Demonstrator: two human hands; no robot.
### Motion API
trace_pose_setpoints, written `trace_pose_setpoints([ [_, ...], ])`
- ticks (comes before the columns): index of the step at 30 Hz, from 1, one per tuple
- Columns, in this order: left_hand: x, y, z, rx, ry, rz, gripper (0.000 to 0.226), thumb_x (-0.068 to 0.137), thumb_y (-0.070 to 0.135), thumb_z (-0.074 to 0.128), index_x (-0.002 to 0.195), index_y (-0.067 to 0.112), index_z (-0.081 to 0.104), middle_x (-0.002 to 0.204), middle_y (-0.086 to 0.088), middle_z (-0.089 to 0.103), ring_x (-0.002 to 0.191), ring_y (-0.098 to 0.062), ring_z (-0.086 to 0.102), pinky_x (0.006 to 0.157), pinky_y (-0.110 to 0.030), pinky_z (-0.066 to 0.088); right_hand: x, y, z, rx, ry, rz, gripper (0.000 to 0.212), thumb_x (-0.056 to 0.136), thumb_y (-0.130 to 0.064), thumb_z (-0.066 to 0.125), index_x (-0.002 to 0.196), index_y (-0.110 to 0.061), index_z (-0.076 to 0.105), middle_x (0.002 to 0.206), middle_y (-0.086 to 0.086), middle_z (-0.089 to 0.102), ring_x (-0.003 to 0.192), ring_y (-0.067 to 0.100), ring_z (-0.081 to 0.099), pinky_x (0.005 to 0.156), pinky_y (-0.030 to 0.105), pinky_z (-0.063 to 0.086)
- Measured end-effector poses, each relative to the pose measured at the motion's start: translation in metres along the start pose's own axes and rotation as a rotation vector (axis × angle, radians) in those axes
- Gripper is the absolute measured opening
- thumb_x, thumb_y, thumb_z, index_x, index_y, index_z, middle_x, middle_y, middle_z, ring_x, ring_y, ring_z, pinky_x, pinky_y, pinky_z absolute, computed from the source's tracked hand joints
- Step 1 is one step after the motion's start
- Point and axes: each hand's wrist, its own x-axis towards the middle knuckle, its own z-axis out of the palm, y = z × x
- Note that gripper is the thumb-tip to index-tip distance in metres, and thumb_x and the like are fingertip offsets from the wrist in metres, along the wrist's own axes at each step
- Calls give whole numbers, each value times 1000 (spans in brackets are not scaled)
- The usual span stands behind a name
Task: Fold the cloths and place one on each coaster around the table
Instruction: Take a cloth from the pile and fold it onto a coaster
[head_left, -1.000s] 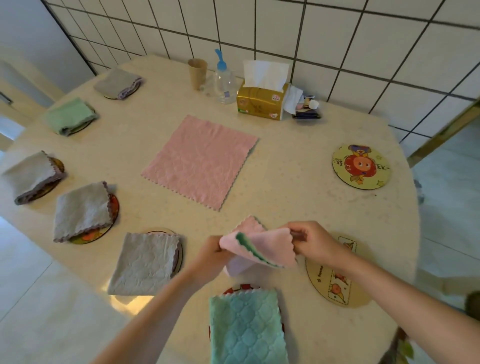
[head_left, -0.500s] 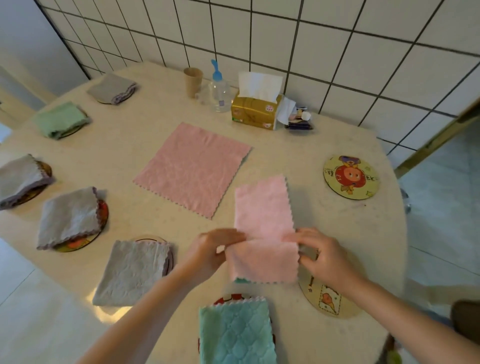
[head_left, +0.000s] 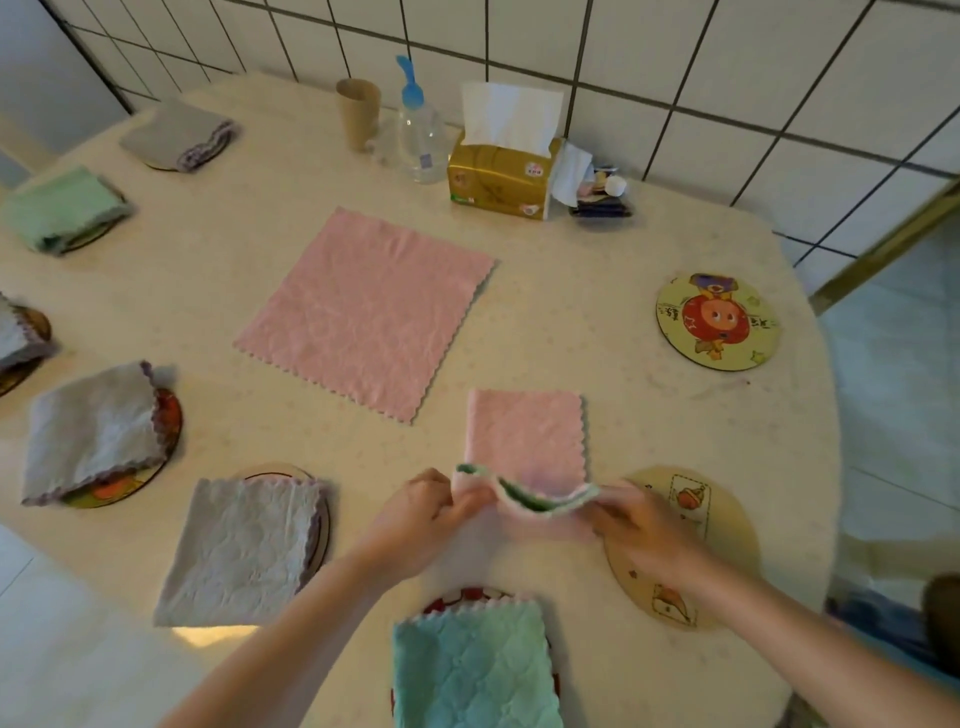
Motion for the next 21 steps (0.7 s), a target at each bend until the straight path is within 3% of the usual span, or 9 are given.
trace_pose_setpoints([
  [2,21,14,-4,-330,86,-153,61,86,59,53,69,1,59,66,-1,51,57,-14,44,56,-31,30,14,-5,-1,214,180,118,74,74,-80,32,83,-16,67,73,0,65,69,14,61,65,23,45],
  [4,43,21,-3,-621,103,-209,49,86,52,56,90,3,67,80,2,63,69,-14,56,64,-32,44,33,-14,-2,320,262,227,61,86,-64,34,91,-12,65,84,4,68,76,13,63,67,23,48],
  [6,56,21,2,-688,104,-293,31,90,37,58,107,12,64,98,-1,69,87,-18,64,78,-37,53,48,-19,0,259,245,335,45,92,-55,39,98,-17,63,85,-1,66,73,7,61,58,18,44],
  [8,62,18,7,-681,146,-336,25,91,29,57,104,9,61,95,-5,66,84,-20,60,74,-36,50,58,-19,6,177,256,401,39,91,-53,47,97,-17,62,81,-2,64,70,11,60,55,22,42],
  [11,67,21,7,-700,194,-267,28,88,29,53,96,2,54,83,-7,56,76,-16,52,67,-36,43,65,-20,7,151,375,407,22,90,-38,58,91,-16,61,83,-5,64,72,9,58,58,23,43],
  [14,76,30,0,-693,234,-159,15,91,20,53,90,6,52,79,-3,56,71,-15,51,66,-33,42,68,-24,2,171,478,341,13,93,-29,54,91,-16,55,78,-8,59,66,8,56,53,20,40],
  [17,89,36,-3,-631,281,-197,17,93,22,55,109,19,54,95,-1,67,78,-18,62,65,-32,49,75,-22,2,103,486,363,15,95,-28,50,99,-13,52,83,-5,59,74,18,61,63,32,51],
  [19,89,32,-2,-414,334,-232,36,92,25,57,125,22,45,112,0,59,82,-19,60,66,-34,51,79,-19,4,46,454,403,17,95,-29,50,104,-15,48,89,1,63,76,20,62,69,40,54],
  [21,80,24,5,1,425,-54,45,90,21,58,132,19,42,125,-4,48,93,-27,58,75,-40,52,78,-22,6,18,445,421,25,95,-32,49,112,-17,41,92,6,65,73,23,63,66,43,55],
])
